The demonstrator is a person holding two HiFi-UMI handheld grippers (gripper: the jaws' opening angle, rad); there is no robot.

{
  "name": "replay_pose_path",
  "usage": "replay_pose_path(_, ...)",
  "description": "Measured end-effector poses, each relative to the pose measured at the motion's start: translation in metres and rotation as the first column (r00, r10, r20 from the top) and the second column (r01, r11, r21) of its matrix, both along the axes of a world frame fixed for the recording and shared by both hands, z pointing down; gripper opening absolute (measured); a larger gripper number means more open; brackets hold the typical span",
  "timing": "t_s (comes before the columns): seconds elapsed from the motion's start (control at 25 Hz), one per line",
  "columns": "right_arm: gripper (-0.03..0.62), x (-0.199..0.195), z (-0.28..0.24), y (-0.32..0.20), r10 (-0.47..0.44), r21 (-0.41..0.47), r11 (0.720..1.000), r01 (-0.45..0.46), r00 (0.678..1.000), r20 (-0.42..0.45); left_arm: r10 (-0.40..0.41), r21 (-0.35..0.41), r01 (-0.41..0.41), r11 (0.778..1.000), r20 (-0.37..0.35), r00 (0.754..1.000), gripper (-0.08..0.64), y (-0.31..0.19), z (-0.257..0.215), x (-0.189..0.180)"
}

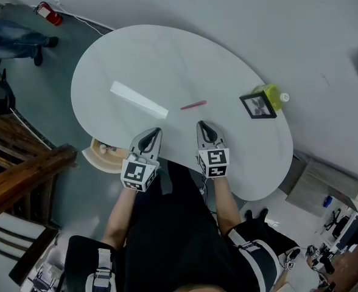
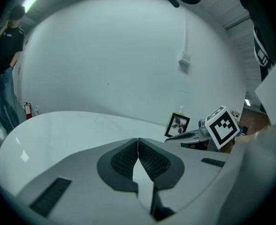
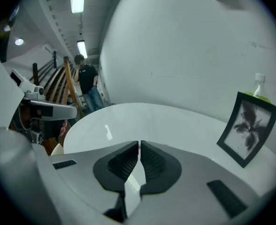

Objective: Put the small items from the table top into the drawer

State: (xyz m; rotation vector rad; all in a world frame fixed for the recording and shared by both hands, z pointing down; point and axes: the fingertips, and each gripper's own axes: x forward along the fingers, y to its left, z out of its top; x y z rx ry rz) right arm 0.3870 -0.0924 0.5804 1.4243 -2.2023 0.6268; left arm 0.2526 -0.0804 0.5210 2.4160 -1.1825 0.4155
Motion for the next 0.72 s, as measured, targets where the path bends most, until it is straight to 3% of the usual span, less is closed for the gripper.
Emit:
replay_pose_path(0.36,0.040,-0.002,0.035,-0.023,-0.067,-0.055,0.996,0.067,0.998,0.002,-0.026,-0.056,0.026,0.998,0.011,1.000,0.020,-0.015,0.030,0.005)
replay_pose_path(0.64,0.043,-0.006,0.038,-0.044,-0.120,-0.029,0.993,0.119,0.992,-0.039,-0.043,-0.058,0.044,0.997,0.011,0.999,0.020,-0.027,0.030,0.001)
replay_pose_path(0.68,0.050,-0.007,0.040,-0.046,-0.132,-0.029,0.991,0.131,0.990,-0.039,-0.048,-0.059,0.048,0.997,0.010,0.999,0.020,-0.028,0.030,0.000)
replay_pose_path(0.72,0.116,-0.009,0.042,-0.047,-0.149,-0.038,0.988,0.148,0.988,-0.037,-0.052,-0.060,0.052,0.997,0.008,0.999,0.020,-0.029,0.030,0.000)
